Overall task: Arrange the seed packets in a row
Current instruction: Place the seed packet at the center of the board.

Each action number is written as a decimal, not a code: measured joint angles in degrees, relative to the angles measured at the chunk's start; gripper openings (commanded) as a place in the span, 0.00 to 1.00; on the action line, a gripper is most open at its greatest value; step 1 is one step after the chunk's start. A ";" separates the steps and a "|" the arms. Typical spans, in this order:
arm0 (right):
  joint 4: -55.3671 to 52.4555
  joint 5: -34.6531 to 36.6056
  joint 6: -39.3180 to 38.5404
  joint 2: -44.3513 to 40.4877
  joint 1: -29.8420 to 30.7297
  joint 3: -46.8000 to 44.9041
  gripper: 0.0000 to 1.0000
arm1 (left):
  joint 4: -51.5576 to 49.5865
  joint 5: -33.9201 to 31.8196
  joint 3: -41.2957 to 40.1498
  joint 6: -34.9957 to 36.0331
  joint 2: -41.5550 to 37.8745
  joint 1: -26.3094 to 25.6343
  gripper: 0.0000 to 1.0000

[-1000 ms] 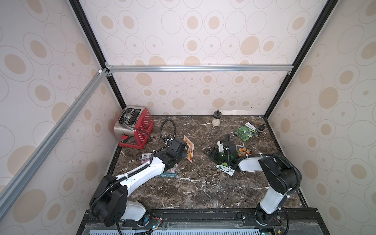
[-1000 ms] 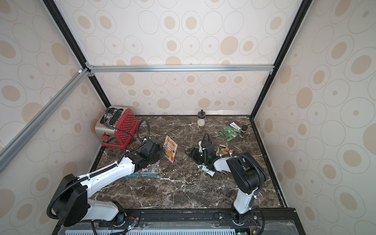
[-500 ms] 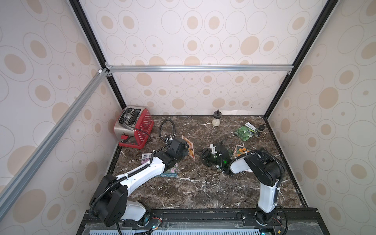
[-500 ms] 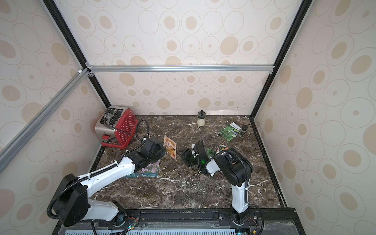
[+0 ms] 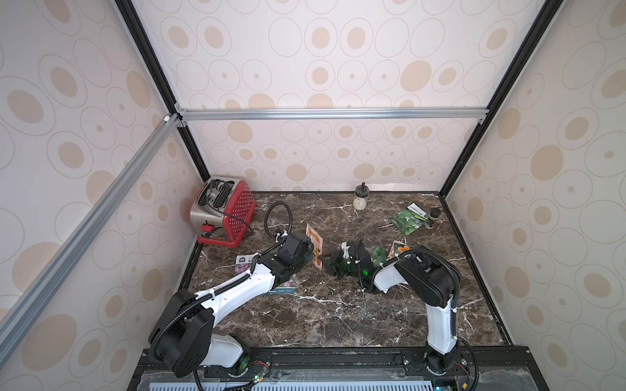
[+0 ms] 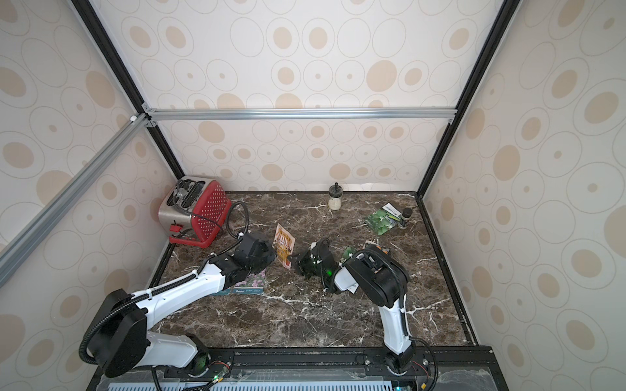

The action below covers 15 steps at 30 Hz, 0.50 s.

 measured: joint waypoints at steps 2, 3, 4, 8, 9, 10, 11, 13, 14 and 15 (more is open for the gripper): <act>-1.05 0.81 -0.87 -0.31 0.00 -0.02 0.02 | 0.50 0.09 -0.79 0.00 -0.42 0.00 0.00; -1.51 0.96 -1.36 -0.61 0.02 -0.02 0.00 | 0.55 0.20 -1.31 0.00 -0.68 -0.02 0.00; -2.14 1.31 -1.77 -1.16 0.04 -0.11 0.00 | 0.61 0.26 -1.99 0.00 -0.94 -0.02 0.00; -4.04 2.23 -4.42 -3.82 0.02 -0.83 0.00 | 0.57 0.61 -4.15 0.02 -1.68 0.00 0.00; -4.72 2.40 -5.31 -4.57 0.04 -1.01 0.00 | 0.57 0.68 -4.61 0.04 -1.86 0.00 0.00; -5.55 2.56 -6.27 -5.40 0.04 -1.25 0.00 | 0.57 0.81 -5.05 0.13 -1.99 0.00 0.00; -6.34 2.69 -7.10 -6.16 0.04 -1.49 0.00 | 0.57 0.87 -5.40 0.24 -2.14 -0.02 0.00; -9.01 3.15 -9.62 -8.59 0.07 -2.21 0.00 | 0.55 1.09 -6.12 0.50 -2.51 -0.02 0.00; -10.16 3.32 -10.67 -9.73 0.07 -2.58 0.00 | 0.50 1.22 -6.40 0.68 -2.69 -0.02 0.00; -11.65 3.74 -12.11 -11.23 0.09 -3.13 0.00 | 0.42 1.38 -6.62 0.92 -2.89 -0.02 0.00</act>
